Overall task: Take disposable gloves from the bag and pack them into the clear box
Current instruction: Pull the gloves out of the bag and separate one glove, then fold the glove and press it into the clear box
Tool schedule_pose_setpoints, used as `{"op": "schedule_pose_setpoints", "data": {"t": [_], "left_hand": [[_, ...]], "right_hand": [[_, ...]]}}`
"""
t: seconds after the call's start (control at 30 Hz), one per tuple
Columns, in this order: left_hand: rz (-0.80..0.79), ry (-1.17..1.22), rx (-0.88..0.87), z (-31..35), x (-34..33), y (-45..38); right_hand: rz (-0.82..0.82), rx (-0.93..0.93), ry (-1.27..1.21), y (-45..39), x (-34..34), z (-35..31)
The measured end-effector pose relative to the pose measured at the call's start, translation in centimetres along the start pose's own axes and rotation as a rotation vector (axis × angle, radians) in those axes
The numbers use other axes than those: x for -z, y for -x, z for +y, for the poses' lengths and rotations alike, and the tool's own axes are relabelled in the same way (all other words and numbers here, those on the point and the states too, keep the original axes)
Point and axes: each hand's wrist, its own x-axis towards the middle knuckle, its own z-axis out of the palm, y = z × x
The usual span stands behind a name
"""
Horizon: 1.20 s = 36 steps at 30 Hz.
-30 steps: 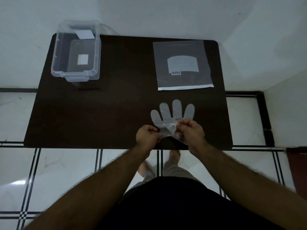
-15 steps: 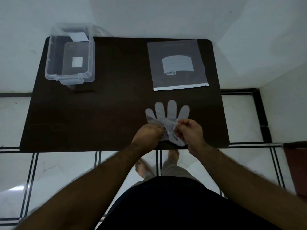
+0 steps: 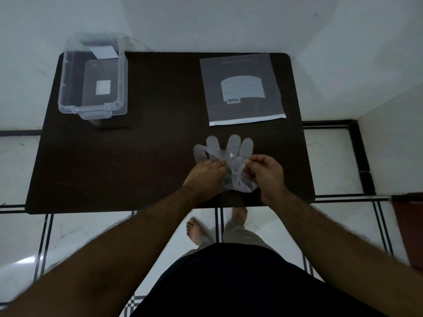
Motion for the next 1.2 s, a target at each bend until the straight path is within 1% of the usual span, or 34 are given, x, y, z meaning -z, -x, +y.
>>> {"op": "schedule_pose_setpoints", "data": {"t": [0.1, 0.17, 0.33, 0.47, 0.53, 0.67, 0.8, 0.9, 0.97, 1.07, 1.2], "left_hand": [[-0.120, -0.052, -0.027, -0.1, -1.0, -0.7], [-0.168, -0.097, -0.041, -0.3, -1.7, -0.7], [-0.196, -0.180, -0.093, -0.8, -2.5, 0.3], [-0.242, -0.204, -0.098, -0.9, -2.4, 0.5], [-0.237, -0.212, -0.101, -0.7, -2.1, 0.3], [-0.171, -0.192, -0.122, 0.0, -1.2, -0.5], [-0.249, -0.259, -0.179, 0.6, -0.8, -1.7], [-0.308, -0.286, -0.177, 0.7, -0.9, -2.1], [-0.316, -0.287, -0.162, 0.7, -0.9, -2.3], [-0.283, -0.294, -0.160, 1.0, -0.9, -2.8], [-0.224, -0.232, -0.136, 2.0, -0.5, -3.6]], "right_hand": [[0.019, 0.011, -0.013, 0.0, 0.3, -0.3], [0.036, 0.013, -0.030, 0.1, 0.6, -0.6], [0.083, 0.004, -0.124, -0.3, 2.1, -1.5], [0.137, 0.019, -0.175, -0.5, 3.1, -2.0], [0.153, 0.026, -0.194, -0.5, 3.5, -2.3], [0.180, 0.027, -0.228, -0.5, 4.3, -2.8], [0.181, 0.043, -0.244, -0.2, 4.7, -3.2], [0.196, 0.059, -0.272, 0.1, 5.0, -3.9], [0.204, 0.069, -0.290, 0.0, 5.4, -4.5], [0.220, 0.081, -0.310, -0.5, 6.2, -5.3], [0.252, 0.100, -0.341, -1.0, 7.0, -6.4]]}}
